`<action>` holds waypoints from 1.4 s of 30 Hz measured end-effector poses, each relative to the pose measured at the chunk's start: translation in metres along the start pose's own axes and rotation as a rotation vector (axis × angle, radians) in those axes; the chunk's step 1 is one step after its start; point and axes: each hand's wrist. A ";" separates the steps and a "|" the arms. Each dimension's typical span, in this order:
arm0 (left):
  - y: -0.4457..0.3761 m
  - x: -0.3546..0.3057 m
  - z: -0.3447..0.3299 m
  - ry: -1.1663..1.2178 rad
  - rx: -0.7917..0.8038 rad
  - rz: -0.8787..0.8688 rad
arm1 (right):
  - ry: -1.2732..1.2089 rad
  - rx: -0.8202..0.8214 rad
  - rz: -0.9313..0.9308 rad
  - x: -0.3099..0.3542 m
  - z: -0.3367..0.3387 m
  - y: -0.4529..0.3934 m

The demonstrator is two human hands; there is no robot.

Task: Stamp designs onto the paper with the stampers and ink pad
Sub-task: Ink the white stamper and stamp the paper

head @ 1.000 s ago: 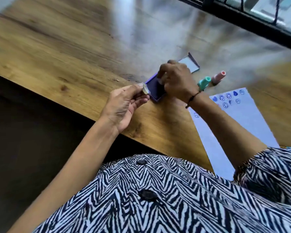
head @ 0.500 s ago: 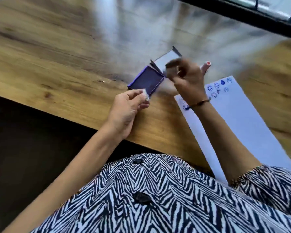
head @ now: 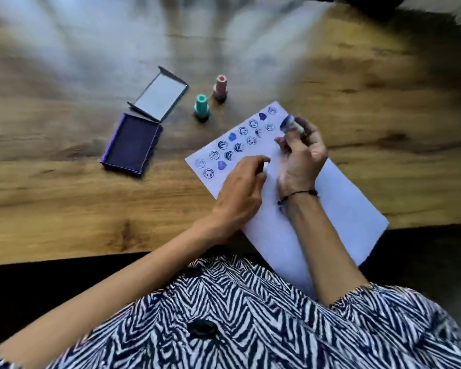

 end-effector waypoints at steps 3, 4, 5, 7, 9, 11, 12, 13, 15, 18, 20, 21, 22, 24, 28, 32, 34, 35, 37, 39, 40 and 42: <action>0.000 0.008 0.000 -0.025 0.010 -0.021 | 0.280 0.063 0.018 0.021 0.002 -0.019; 0.000 0.009 0.000 -0.021 0.006 -0.022 | 0.477 0.092 0.102 0.030 0.001 -0.028; -0.001 0.009 0.000 -0.019 0.004 -0.020 | 0.698 0.128 0.191 0.038 -0.001 -0.035; -0.002 0.009 -0.001 -0.023 0.008 -0.011 | 1.067 0.205 0.362 0.047 -0.007 -0.046; -0.002 0.010 -0.001 -0.025 0.015 -0.007 | 1.255 0.263 0.453 0.049 -0.010 -0.051; -0.002 0.010 0.000 -0.026 0.018 -0.009 | 1.355 0.292 0.494 0.049 -0.011 -0.052; -0.003 0.011 0.000 -0.027 0.020 -0.011 | 1.387 0.305 0.509 0.048 -0.011 -0.052; -0.003 0.011 0.000 -0.027 0.022 -0.015 | 1.410 0.309 0.518 0.047 -0.011 -0.052; -0.002 0.011 0.000 -0.021 0.025 -0.019 | 1.440 0.298 0.521 0.047 -0.011 -0.053; -0.002 0.011 0.001 -0.001 0.019 -0.021 | 1.483 0.277 0.531 0.048 -0.010 -0.054; -0.002 0.011 0.001 0.006 0.015 -0.024 | 1.514 0.284 0.541 0.047 -0.011 -0.056; -0.002 0.011 0.001 0.009 0.015 -0.027 | 1.534 0.285 0.547 0.046 -0.011 -0.056; -0.002 0.011 0.001 0.013 0.014 -0.029 | 1.561 0.279 0.560 0.044 -0.011 -0.056; -0.001 0.011 0.001 0.023 0.013 -0.033 | 1.615 0.257 0.603 0.040 -0.011 -0.057; 0.000 0.013 0.000 0.023 0.013 -0.039 | 1.666 0.251 0.637 0.036 -0.012 -0.059; 0.000 0.014 0.000 0.032 0.009 -0.051 | 1.659 0.242 0.638 0.036 -0.013 -0.059; 0.000 0.014 -0.001 0.030 0.009 -0.054 | 1.665 0.246 0.633 0.036 -0.013 -0.057; 0.001 0.014 -0.001 0.032 0.012 -0.049 | 1.669 0.248 0.627 0.037 -0.013 -0.056; 0.000 0.014 -0.002 0.037 0.012 -0.041 | 1.670 0.252 0.611 0.037 -0.014 -0.054; -0.001 0.014 -0.002 0.039 0.013 -0.032 | 1.658 0.261 0.587 0.039 -0.015 -0.053; 0.000 0.014 -0.002 0.040 0.017 -0.026 | 1.629 0.270 0.569 0.040 -0.014 -0.053; 0.000 0.013 -0.002 0.043 0.021 -0.025 | 1.473 0.252 0.536 0.046 -0.009 -0.052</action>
Point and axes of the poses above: each hand's wrist, its own y-axis away from the middle knuckle, its own z-axis out of the back of the hand, x = y × z, and after that the axes turned 9 degrees about -z, right-handed
